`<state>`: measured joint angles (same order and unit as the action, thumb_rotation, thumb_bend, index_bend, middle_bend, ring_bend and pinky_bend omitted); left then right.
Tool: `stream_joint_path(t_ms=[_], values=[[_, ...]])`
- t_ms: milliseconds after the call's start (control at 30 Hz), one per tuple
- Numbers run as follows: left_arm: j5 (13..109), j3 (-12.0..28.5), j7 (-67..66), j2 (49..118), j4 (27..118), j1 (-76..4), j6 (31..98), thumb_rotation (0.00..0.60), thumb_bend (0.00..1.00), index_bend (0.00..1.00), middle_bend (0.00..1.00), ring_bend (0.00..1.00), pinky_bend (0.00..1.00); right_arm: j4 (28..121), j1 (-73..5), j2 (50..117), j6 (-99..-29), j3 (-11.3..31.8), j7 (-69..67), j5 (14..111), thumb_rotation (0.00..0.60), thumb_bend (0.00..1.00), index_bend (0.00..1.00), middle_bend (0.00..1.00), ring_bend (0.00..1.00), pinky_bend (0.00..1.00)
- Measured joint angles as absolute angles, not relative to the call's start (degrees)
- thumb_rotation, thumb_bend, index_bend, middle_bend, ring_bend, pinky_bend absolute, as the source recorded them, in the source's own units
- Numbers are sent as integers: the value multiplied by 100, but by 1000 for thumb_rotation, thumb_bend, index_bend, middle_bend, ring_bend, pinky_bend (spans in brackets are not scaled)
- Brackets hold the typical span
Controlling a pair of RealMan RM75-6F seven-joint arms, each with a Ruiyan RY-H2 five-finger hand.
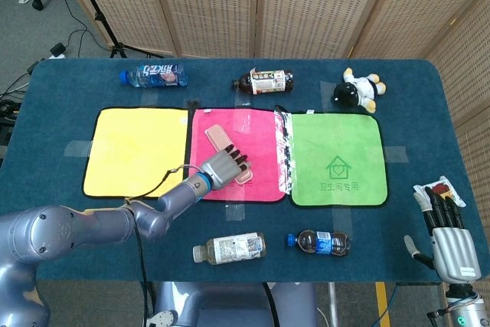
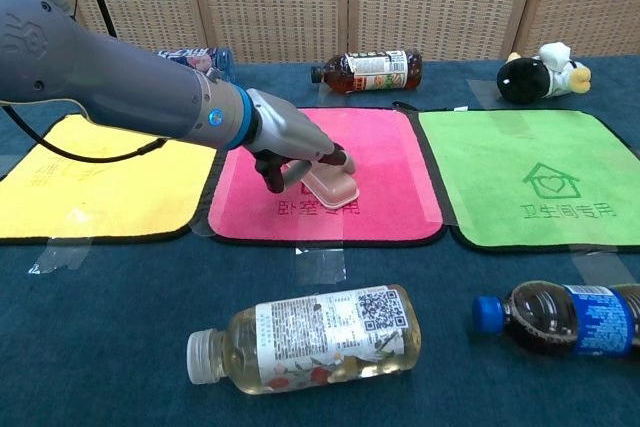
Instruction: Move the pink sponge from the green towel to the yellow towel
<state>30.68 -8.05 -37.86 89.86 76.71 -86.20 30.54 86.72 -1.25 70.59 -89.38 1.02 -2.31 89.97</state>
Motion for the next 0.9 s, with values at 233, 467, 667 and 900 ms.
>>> stream_joint_path(t_ms=[233,467,667,900], values=[[3066,-1020,-3727,8764,7916,-8556,3189,600,957,0,0,0,21,8714,-111,7055,-8944,96,-195,9017,600,363,69,0,0,0],[3055,-1240,-3692,8592,8142,-8450,3325,600,957,0,0,0,21,8757,-107,7070,-8940,59,-122,9092,600,363,69,0,0,0],[3143,-1362,-3662,8404,8356,-8339,3487,600,957,0,0,0,21,8764,-109,7091,-8922,34,-80,9139,600,363,69,0,0,0],[3198,-1519,-3668,8211,8565,-8212,3607,600,957,0,0,0,21,8800,-98,7092,-8935,18,-47,9174,600,363,69,0,0,0]])
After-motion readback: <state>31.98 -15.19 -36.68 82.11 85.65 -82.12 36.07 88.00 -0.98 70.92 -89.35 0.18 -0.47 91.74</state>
